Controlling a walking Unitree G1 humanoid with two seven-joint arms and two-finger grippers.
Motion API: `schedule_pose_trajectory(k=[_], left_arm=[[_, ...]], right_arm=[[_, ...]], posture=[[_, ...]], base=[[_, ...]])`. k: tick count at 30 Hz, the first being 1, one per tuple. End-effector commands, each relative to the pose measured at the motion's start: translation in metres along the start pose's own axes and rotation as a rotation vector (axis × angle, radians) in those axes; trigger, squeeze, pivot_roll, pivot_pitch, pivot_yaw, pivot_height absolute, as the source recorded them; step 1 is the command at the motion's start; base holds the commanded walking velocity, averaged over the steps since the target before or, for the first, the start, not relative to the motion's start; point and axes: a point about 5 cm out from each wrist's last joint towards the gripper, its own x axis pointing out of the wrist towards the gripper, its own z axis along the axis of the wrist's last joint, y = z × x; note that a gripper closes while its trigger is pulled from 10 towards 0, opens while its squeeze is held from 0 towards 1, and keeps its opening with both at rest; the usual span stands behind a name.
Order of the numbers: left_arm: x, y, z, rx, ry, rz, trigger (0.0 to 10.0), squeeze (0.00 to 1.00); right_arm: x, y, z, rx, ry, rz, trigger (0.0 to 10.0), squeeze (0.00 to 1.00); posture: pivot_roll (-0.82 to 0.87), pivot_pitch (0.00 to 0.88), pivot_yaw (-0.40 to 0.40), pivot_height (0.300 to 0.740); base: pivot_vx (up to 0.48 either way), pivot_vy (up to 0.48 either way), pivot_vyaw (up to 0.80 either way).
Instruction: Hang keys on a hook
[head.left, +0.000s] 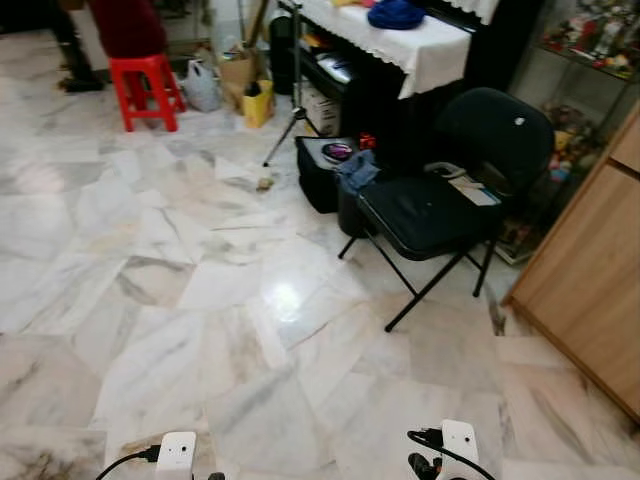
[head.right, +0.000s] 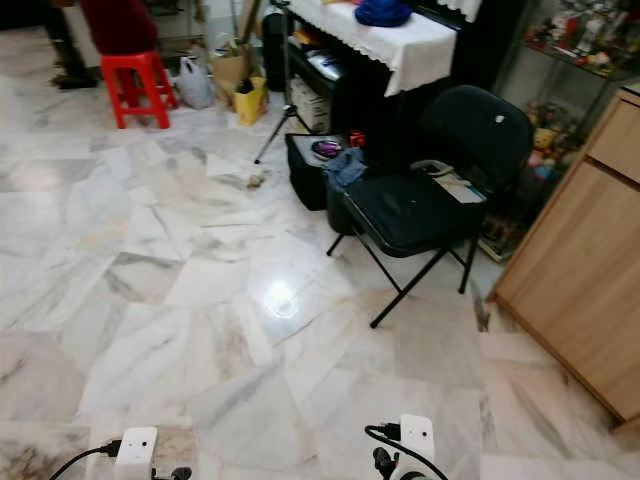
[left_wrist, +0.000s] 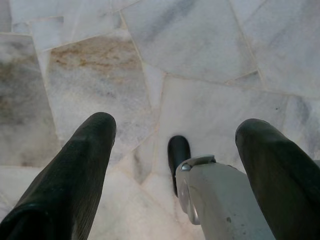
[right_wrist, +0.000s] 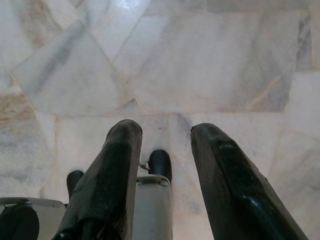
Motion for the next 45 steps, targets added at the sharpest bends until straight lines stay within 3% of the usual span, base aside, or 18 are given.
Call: schedule_pose_trajectory(k=[1,9,15,45], left_arm=[[-0.0018,0.0046,-0.0083,-0.013,0.029,0.011,10.0,0.0],[-0.0022,0.0077,-0.0079,0.003,0.02,0.023,10.0,0.0],[-0.0015,0.0084,-0.0037,-0.003,0.008,0.021,10.0,0.0],[-0.0002,0.004,-0.0002,-0.013,0.008,0.009,10.0,0.0]], right_arm=[[-0.0003,-0.0008,-0.0016,0.007,0.008,-0.004,10.0,0.0],[-0.0009,-0.0008,-0.005,0.012,0.011,-0.002,10.0,0.0],[-0.0014,-0.0019,-0.007,0.013,0.017,-0.007,10.0,0.0],[-0.0017,-0.0034,-0.0079,0.005,0.021,-0.016,10.0,0.0]], posture=[[0.1,0.0,-0.039,0.74],[0.09,0.0,-0.032,0.74],[0.09,0.0,-0.03,0.74],[0.08,0.0,-0.03,0.74]], base=[[0.0,0.0,-0.69],[0.0,0.0,-0.7],[0.0,-0.435,-0.7],[0.0,0.0,-0.7]])
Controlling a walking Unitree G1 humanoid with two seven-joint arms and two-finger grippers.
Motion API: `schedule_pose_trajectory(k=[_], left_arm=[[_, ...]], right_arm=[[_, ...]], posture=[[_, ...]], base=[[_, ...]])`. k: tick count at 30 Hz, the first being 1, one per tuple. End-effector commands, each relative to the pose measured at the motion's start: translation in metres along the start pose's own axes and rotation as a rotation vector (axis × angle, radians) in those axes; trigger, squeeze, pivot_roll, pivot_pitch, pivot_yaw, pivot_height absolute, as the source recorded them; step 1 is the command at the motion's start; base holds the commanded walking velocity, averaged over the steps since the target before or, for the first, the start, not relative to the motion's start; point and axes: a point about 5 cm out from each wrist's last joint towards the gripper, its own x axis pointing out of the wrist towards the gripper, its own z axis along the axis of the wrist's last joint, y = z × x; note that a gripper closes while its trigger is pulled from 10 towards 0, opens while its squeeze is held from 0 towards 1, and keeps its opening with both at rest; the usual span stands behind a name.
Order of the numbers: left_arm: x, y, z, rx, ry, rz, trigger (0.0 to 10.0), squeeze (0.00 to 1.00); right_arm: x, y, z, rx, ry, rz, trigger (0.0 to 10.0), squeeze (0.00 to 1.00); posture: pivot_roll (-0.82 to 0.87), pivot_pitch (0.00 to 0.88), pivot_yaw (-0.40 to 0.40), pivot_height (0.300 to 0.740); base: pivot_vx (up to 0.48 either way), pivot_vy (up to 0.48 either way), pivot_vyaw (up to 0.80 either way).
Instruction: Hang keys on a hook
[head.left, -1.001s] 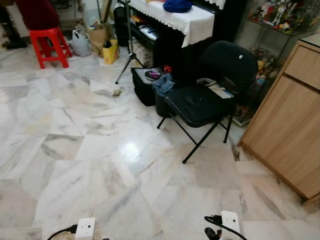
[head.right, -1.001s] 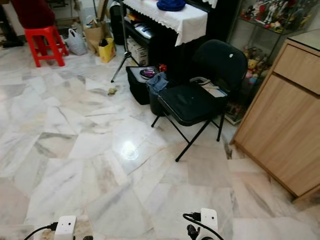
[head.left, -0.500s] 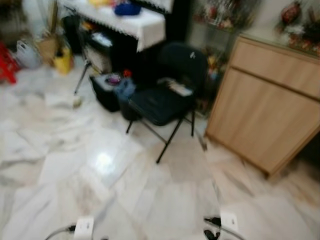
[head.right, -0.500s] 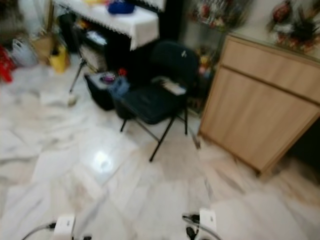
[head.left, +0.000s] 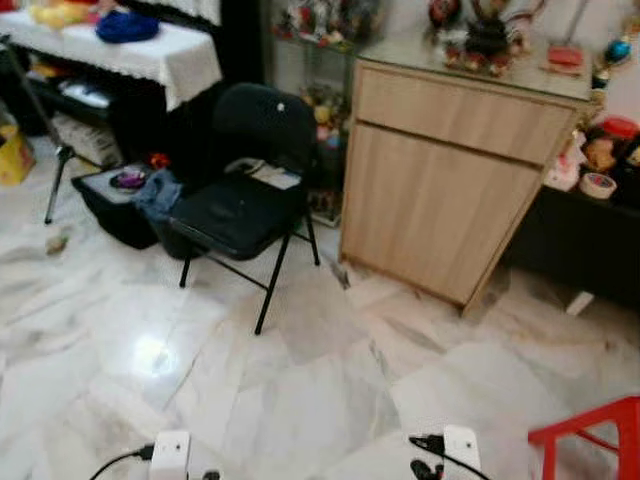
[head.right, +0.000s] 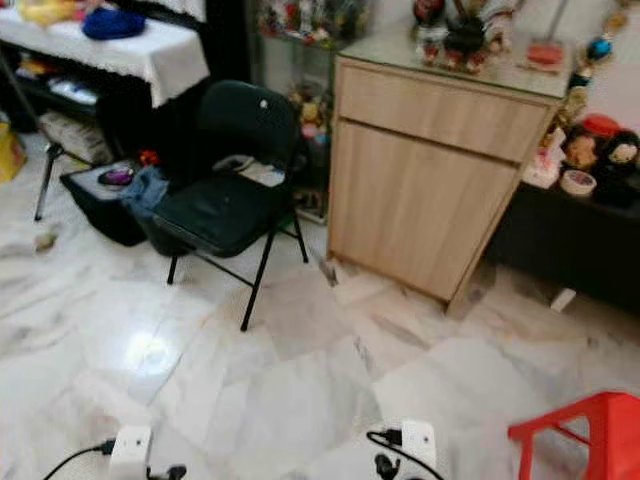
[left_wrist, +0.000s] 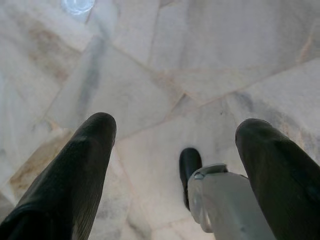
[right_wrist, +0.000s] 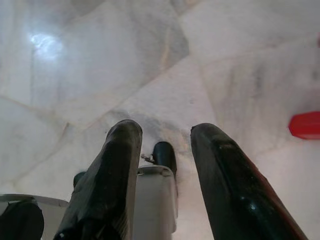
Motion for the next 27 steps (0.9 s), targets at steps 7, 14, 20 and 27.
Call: schedule_pose_trajectory(k=[7,14,20,27], left_arm=[[-0.0001,-0.0011,-0.002,0.025,0.013,-0.007,10.0,0.0],[0.0,-0.0008,-0.0013,0.026,0.011,-0.007,10.0,0.0],[0.0,-0.0008,-0.001,0.027,0.009,-0.006,10.0,0.0],[0.0004,-0.0034,0.0,0.026,0.006,-0.011,10.0,0.0]], right_arm=[[-0.0001,0.0005,-0.0014,-0.002,0.004,-0.001,10.0,0.0],[-0.0001,0.0009,-0.0021,-0.009,0.008,0.005,10.0,0.0],[-0.0001,0.0012,-0.0023,-0.017,0.011,0.008,10.0,0.0],[-0.0001,0.0004,-0.0016,-0.016,0.008,0.005,10.0,0.0]], posture=[[0.08,0.0,-0.028,0.74],[0.08,0.0,-0.031,0.74],[0.08,0.0,-0.032,0.74],[0.08,0.0,-0.035,0.74]], base=[[0.0,-0.124,-0.7],[0.0,-0.04,-0.7],[0.0,-0.187,-0.71],[0.0,-0.296,-0.71]])
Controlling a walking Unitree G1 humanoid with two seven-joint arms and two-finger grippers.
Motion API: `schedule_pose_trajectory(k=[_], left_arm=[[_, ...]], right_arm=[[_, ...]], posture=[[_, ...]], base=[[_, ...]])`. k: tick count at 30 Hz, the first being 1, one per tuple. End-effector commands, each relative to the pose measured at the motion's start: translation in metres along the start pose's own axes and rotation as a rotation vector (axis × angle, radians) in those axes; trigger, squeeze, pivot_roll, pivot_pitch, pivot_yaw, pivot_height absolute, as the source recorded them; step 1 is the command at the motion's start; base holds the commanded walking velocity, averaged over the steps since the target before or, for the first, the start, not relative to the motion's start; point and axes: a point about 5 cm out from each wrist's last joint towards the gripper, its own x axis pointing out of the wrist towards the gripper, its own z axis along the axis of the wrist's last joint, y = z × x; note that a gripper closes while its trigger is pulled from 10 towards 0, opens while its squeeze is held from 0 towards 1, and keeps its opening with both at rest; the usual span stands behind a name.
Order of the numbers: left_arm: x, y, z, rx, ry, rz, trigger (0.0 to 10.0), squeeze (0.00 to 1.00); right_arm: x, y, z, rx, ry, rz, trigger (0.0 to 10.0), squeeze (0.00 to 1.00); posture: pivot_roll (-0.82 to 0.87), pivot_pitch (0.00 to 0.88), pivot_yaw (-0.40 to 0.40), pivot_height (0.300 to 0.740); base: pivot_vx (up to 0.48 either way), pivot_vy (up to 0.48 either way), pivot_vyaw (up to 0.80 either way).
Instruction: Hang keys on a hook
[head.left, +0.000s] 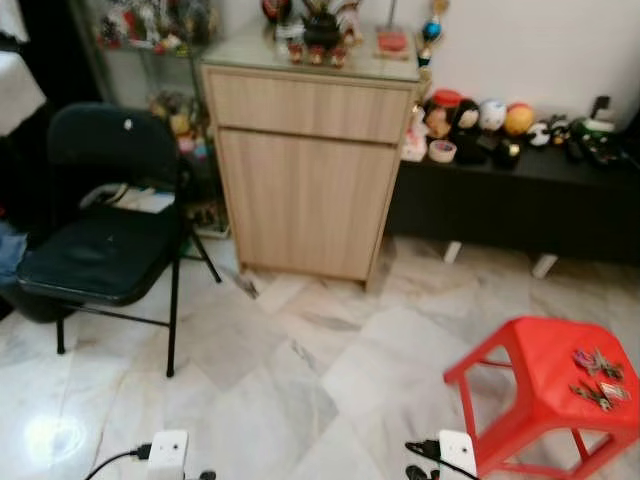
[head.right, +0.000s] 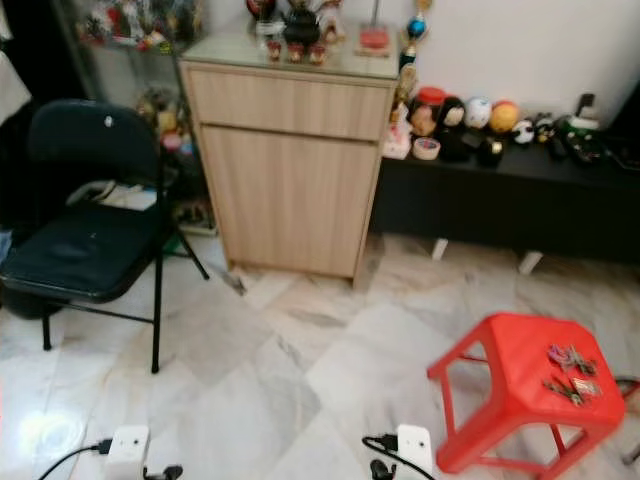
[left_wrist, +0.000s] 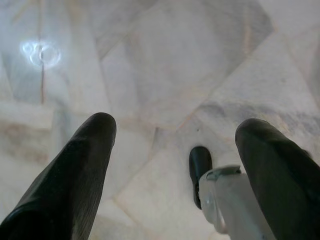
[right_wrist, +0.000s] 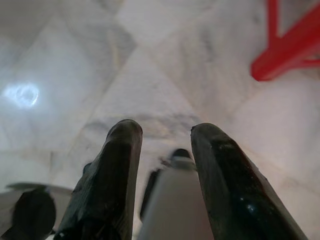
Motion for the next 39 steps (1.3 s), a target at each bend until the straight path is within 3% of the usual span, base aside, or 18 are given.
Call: schedule_pose_trajectory(k=[1,39], left_arm=[[0.0007,-0.0119,-0.0018,0.006,0.009,-0.031,10.0,0.0],[0.0005,-0.0142,-0.0021,0.004,-0.003,-0.039,10.0,0.0]], right_arm=[[-0.0017,-0.0103,0.0013,0.003,-0.006,-0.034,10.0,0.0],[-0.0017,-0.0116,0.0052,0.014,-0.035,-0.043,10.0,0.0]], posture=[[0.08,0.0,-0.037,0.74],[0.08,0.0,-0.043,0.74]], base=[[0.0,-0.3,-0.66],[0.0,-0.356,0.0]])
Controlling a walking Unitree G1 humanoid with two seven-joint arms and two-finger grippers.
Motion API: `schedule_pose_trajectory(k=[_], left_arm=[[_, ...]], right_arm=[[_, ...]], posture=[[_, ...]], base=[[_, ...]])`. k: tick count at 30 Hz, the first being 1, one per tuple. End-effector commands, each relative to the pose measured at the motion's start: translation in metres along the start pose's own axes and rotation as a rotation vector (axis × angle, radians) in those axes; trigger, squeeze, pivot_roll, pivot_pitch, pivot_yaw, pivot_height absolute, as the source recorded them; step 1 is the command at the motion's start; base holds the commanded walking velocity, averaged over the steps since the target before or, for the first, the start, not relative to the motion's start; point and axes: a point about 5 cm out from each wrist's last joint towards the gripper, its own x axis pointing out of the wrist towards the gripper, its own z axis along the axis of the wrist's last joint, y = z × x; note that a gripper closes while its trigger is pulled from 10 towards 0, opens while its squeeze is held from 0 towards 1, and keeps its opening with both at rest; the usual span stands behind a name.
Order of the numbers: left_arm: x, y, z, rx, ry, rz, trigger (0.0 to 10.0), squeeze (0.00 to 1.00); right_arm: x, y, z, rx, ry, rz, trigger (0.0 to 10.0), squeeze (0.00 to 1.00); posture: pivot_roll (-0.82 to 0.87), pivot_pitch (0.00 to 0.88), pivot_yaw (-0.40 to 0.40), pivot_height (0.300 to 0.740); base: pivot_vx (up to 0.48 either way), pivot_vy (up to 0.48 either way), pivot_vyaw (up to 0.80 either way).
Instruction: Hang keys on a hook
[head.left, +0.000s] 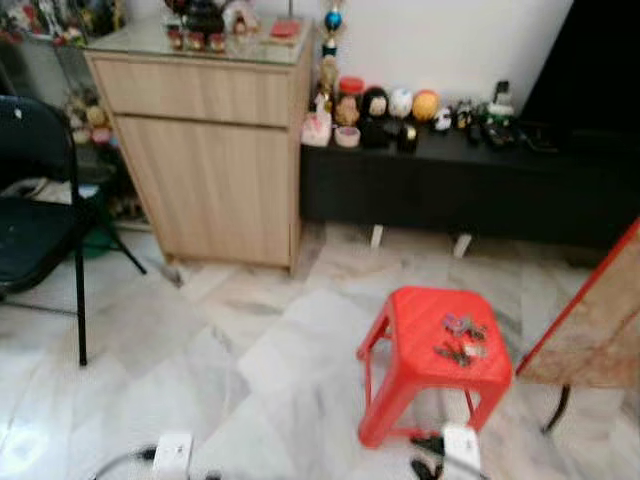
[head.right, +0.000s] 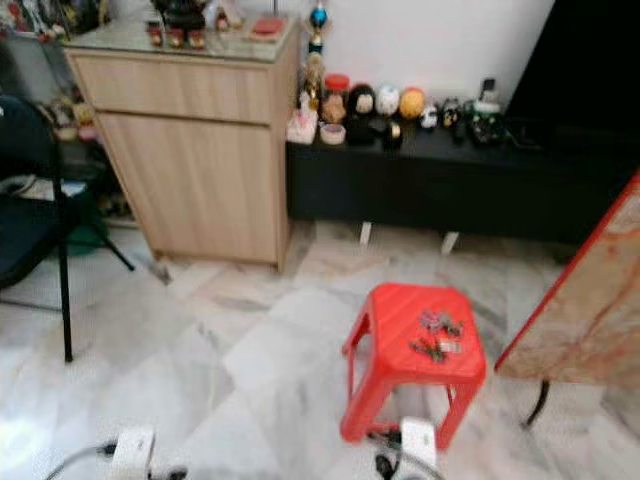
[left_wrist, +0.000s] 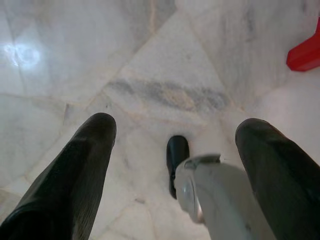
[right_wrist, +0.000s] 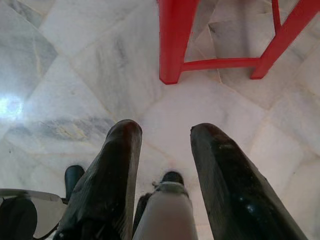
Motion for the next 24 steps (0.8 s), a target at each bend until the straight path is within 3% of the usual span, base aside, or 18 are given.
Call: schedule_pose_trajectory(k=[1,6,7,9,14,18,21,23,24], left_arm=[[0.0,-0.006,-0.002,0.004,-0.001,-0.02,10.0,0.0],[0.001,-0.006,0.006,0.006,-0.041,-0.024,10.0,0.0],[0.002,-0.006,0.023,0.004,-0.129,-0.032,10.0,0.0],[0.002,-0.007,0.032,0.008,-0.172,-0.035,10.0,0.0],[-0.003,-0.017,0.079,0.04,-0.457,-0.105,10.0,0.0],[-0.012,-0.023,0.101,0.019,-0.617,-0.13,10.0,0.0],[-0.016,-0.025,0.107,0.008,-0.67,-0.133,10.0,0.0],[-0.024,-0.028,0.113,0.001,-0.754,-0.144,10.0,0.0],[-0.024,-0.028,0.113,0.001,-0.754,-0.144,10.0,0.0]], right_arm=[[-0.002,-0.009,0.0,0.006,-0.003,-0.026,10.0,0.0],[-0.002,-0.009,0.001,0.01,-0.016,-0.026,10.0,0.0],[-0.002,-0.01,0.003,0.014,-0.05,-0.037,10.0,0.0],[-0.002,-0.011,0.005,0.015,-0.071,-0.045,10.0,0.0],[-0.005,-0.014,0.015,0.031,-0.215,-0.092,10.0,0.0],[-0.008,-0.015,0.02,0.076,-0.302,-0.102,10.0,0.0],[-0.009,-0.015,0.022,0.078,-0.327,-0.105,10.0,0.0],[-0.013,-0.003,0.087,-0.111,-0.591,-0.12,10.0,0.0],[-0.013,-0.003,0.087,-0.111,-0.591,-0.12,10.0,0.0]], posture=[[0.08,0.0,-0.044,0.74],[0.08,0.0,-0.046,0.74],[0.08,0.0,-0.048,0.74],[0.08,0.0,-0.049,0.74],[0.07,0.0,-0.053,0.74],[0.07,0.0,-0.058,0.74],[0.07,0.0,-0.062,0.74],[0.07,0.0,-0.063,0.74],[0.07,0.0,-0.063,0.74]], base=[[0.0,-0.371,0.0],[0.0,-0.139,0.0],[0.0,0.0,0.0],[0.0,0.0,0.0],[0.0,0.0,0.0],[0.0,0.0,0.0],[0.0,0.0,0.0],[0.0,0.0,0.0],[0.0,0.0,0.0]])
